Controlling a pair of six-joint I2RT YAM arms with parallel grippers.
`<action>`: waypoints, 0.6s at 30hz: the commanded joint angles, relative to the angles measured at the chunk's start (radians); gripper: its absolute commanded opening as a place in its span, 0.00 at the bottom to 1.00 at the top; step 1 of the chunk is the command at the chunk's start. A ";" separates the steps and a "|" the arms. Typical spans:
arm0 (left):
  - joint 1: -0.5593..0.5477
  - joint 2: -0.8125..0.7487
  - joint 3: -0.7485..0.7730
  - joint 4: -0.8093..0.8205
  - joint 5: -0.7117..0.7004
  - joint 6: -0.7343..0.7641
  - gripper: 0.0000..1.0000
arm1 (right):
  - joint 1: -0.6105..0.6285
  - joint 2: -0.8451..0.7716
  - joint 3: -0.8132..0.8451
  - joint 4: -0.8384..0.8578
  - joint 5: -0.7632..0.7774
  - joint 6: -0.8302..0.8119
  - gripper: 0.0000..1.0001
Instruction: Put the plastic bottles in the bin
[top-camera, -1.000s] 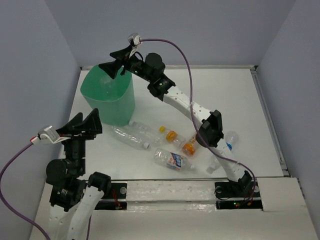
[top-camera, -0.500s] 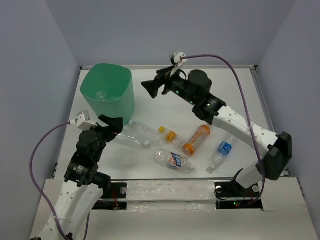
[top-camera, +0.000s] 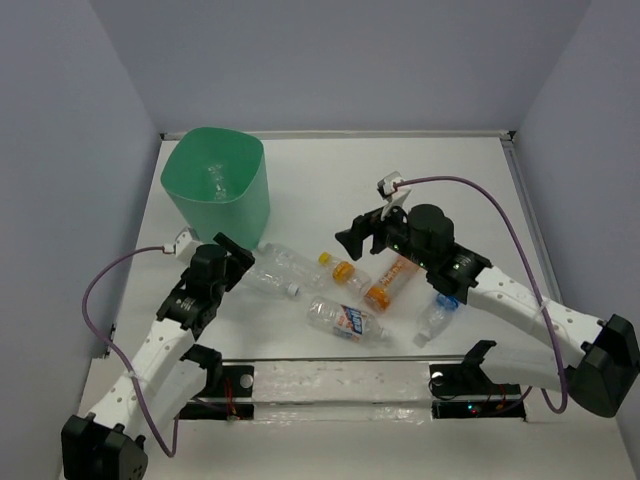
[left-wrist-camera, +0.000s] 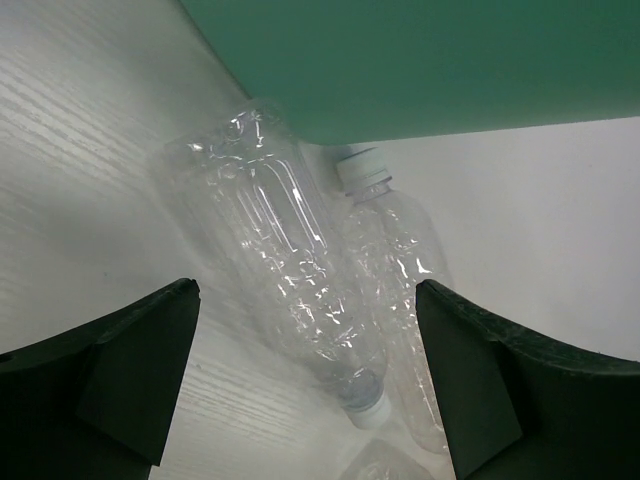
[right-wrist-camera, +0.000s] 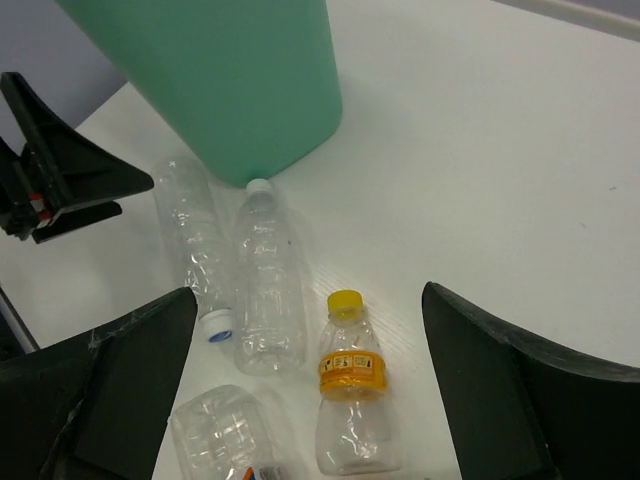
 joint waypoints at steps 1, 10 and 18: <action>0.000 0.085 -0.002 0.069 -0.078 -0.030 0.99 | -0.005 -0.057 -0.019 0.027 -0.064 0.018 0.99; 0.000 0.287 -0.019 0.239 -0.101 -0.032 0.99 | -0.005 -0.080 -0.019 0.024 -0.145 0.038 0.99; 0.000 0.419 -0.042 0.318 -0.187 -0.061 0.94 | -0.005 -0.088 -0.030 0.024 -0.147 0.041 0.98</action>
